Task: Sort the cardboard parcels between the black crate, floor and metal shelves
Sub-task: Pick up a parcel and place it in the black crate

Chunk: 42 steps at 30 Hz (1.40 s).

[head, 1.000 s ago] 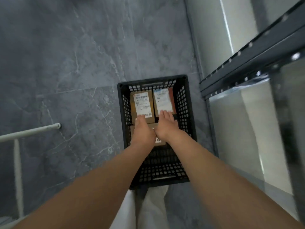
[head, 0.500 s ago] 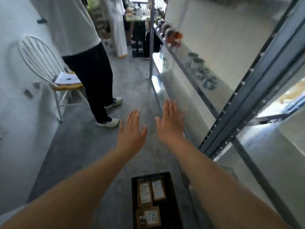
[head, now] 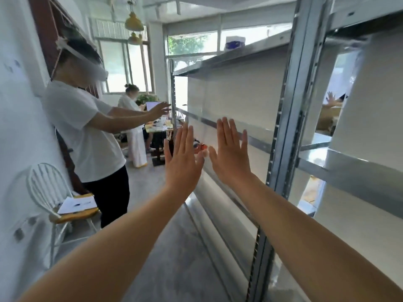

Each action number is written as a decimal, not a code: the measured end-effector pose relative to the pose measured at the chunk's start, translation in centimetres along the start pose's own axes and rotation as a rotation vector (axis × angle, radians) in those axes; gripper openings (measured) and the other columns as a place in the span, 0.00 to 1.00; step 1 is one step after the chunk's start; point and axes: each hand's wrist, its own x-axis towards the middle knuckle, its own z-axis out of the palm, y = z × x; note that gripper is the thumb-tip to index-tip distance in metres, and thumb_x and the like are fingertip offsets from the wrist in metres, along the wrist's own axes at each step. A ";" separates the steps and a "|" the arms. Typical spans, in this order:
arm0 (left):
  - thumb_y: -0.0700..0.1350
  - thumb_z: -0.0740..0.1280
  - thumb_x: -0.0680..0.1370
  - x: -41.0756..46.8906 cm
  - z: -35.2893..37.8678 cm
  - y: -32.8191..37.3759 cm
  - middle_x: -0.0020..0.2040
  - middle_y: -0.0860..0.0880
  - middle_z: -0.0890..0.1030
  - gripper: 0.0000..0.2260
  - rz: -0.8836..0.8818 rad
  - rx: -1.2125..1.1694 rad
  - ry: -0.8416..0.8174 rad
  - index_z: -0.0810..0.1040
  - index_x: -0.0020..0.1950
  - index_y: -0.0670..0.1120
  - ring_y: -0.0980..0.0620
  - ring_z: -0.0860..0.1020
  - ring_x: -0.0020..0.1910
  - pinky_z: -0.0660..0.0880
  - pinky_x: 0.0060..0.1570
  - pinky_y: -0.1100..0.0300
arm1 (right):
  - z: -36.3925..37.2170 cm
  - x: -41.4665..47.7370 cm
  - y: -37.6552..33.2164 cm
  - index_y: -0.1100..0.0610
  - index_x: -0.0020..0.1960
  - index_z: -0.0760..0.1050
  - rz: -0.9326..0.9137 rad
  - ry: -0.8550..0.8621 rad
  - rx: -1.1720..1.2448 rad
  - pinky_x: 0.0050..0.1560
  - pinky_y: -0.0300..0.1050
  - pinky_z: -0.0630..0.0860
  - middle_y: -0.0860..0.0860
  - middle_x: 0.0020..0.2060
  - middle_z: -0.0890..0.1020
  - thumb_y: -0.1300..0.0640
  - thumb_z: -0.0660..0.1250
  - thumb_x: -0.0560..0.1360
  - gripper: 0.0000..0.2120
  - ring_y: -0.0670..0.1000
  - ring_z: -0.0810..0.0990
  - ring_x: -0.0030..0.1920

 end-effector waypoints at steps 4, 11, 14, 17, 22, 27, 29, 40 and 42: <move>0.56 0.50 0.83 -0.2 -0.7 -1.3 0.80 0.52 0.41 0.30 0.103 -0.011 -0.021 0.40 0.80 0.48 0.56 0.38 0.78 0.35 0.76 0.48 | -1.5 -1.2 -1.5 0.57 0.80 0.36 0.104 -0.013 -0.069 0.75 0.57 0.33 0.52 0.79 0.37 0.43 0.46 0.83 0.33 0.50 0.33 0.78; 0.58 0.47 0.83 1.0 -1.7 -0.8 0.80 0.51 0.39 0.31 0.215 -0.088 -0.037 0.39 0.80 0.47 0.55 0.37 0.78 0.35 0.76 0.46 | -5.0 -3.8 -3.2 0.55 0.79 0.32 0.274 -0.053 -0.259 0.75 0.59 0.31 0.51 0.78 0.34 0.41 0.44 0.83 0.34 0.50 0.29 0.76; 0.59 0.44 0.83 0.1 -2.6 1.7 0.79 0.51 0.36 0.31 0.225 -0.171 -0.095 0.35 0.79 0.47 0.55 0.35 0.77 0.36 0.76 0.44 | -7.8 -5.1 -2.8 0.55 0.79 0.33 0.357 -0.038 -0.297 0.75 0.58 0.32 0.50 0.78 0.35 0.41 0.45 0.83 0.34 0.49 0.29 0.75; 0.60 0.42 0.82 -1.1 -3.7 4.8 0.78 0.51 0.32 0.31 0.312 -0.201 -0.111 0.32 0.78 0.47 0.54 0.33 0.77 0.35 0.75 0.43 | -11.1 -7.2 -1.7 0.55 0.79 0.34 0.395 -0.053 -0.376 0.75 0.59 0.33 0.51 0.78 0.36 0.40 0.44 0.82 0.34 0.50 0.32 0.77; 0.60 0.42 0.83 -3.3 -7.5 12.5 0.79 0.50 0.34 0.30 0.433 -0.329 -0.075 0.35 0.79 0.47 0.53 0.34 0.77 0.35 0.75 0.43 | -19.0 -12.0 1.3 0.55 0.80 0.38 0.434 -0.048 -0.563 0.76 0.60 0.35 0.51 0.79 0.40 0.37 0.42 0.81 0.35 0.51 0.36 0.78; 0.61 0.44 0.83 -9.0 -12.0 20.8 0.80 0.50 0.38 0.30 0.602 -0.455 -0.018 0.39 0.80 0.48 0.52 0.36 0.78 0.35 0.75 0.43 | -27.0 -20.1 4.7 0.54 0.80 0.39 0.579 0.000 -0.657 0.76 0.60 0.36 0.51 0.79 0.39 0.34 0.35 0.77 0.38 0.52 0.37 0.79; 0.61 0.43 0.83 -11.7 -13.9 24.2 0.80 0.50 0.40 0.30 0.631 -0.522 -0.049 0.39 0.80 0.49 0.51 0.39 0.79 0.38 0.75 0.42 | -30.3 -24.1 6.2 0.54 0.80 0.39 0.636 0.014 -0.687 0.76 0.59 0.35 0.50 0.79 0.39 0.33 0.37 0.78 0.38 0.51 0.37 0.78; 0.62 0.37 0.81 -28.5 -27.7 43.5 0.80 0.49 0.38 0.31 0.926 -0.631 -0.028 0.39 0.80 0.48 0.49 0.38 0.78 0.41 0.75 0.40 | -50.7 -42.4 9.6 0.53 0.80 0.37 0.880 0.038 -0.989 0.77 0.59 0.37 0.50 0.79 0.38 0.33 0.32 0.75 0.39 0.52 0.36 0.78; 0.62 0.41 0.82 -31.6 -30.3 46.7 0.80 0.49 0.38 0.31 0.961 -0.676 -0.034 0.39 0.80 0.48 0.49 0.36 0.78 0.40 0.75 0.40 | -54.3 -45.9 9.5 0.53 0.80 0.37 0.922 0.046 -1.039 0.77 0.59 0.36 0.50 0.79 0.38 0.33 0.33 0.75 0.39 0.52 0.36 0.78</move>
